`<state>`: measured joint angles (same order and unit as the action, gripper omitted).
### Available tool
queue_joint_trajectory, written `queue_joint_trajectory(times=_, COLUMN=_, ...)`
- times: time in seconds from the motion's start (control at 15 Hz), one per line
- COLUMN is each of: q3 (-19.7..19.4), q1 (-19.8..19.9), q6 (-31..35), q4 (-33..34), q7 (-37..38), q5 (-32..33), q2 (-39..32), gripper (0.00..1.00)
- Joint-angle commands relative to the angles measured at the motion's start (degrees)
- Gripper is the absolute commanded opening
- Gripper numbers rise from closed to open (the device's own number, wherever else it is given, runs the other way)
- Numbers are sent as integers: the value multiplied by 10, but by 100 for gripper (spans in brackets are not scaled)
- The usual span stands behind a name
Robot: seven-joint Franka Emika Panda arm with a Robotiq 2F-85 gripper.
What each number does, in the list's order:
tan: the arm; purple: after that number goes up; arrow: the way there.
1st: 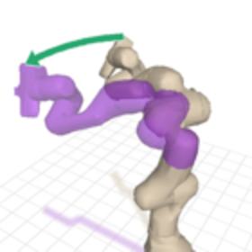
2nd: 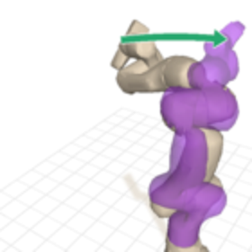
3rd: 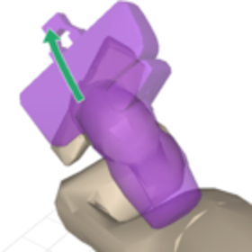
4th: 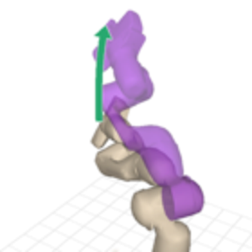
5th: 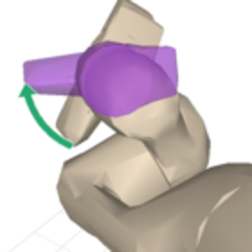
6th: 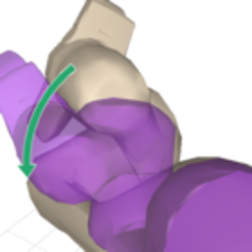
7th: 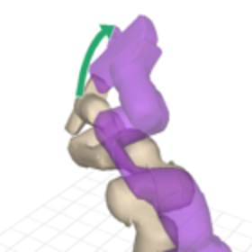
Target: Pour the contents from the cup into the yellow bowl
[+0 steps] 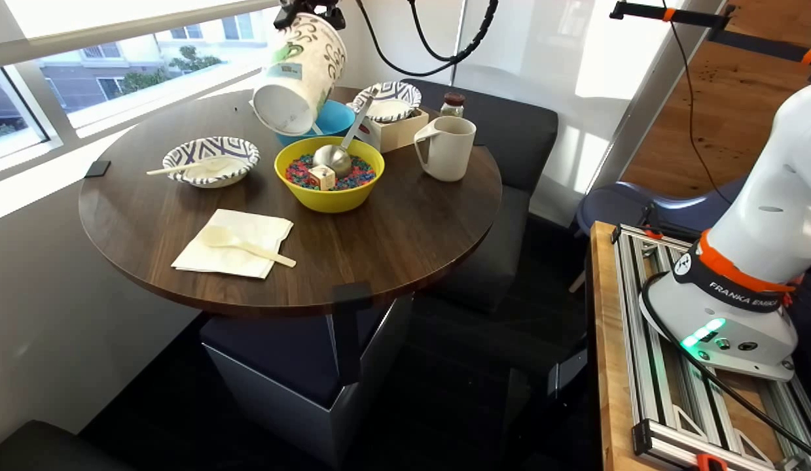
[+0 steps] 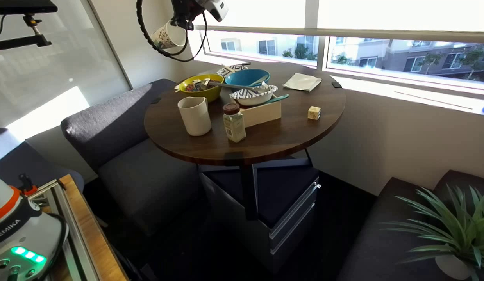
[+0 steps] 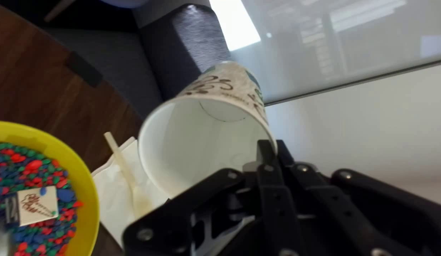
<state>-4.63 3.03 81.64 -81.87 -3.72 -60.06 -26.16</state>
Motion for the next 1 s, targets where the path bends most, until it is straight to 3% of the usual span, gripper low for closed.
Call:
queue_joint_trajectory(times=0.0, q3=10, q1=-7, q6=-17, q4=94, q7=4, q5=102, q2=-60, gripper=1)
queue_joint_trajectory(times=0.4, q3=48, q1=-36, q6=-36, q4=179, q7=8, q5=264, q2=-76, gripper=1)
queue_joint_trajectory(times=0.73, q3=82, q1=-53, q6=-136, q4=245, q7=-19, q5=385, q2=-37, gripper=1)
queue_joint_trajectory(times=0.8, q3=72, q1=-64, q6=-151, q4=248, q7=-40, q5=404, q2=-29, gripper=1)
queue_joint_trajectory(times=0.87, q3=60, q1=-67, q6=-100, q4=224, q7=51, q5=388, q2=-7, gripper=1)
queue_joint_trajectory(times=0.93, q3=55, q1=-71, q6=-98, q4=227, q7=59, q5=405, q2=-1, gripper=1)
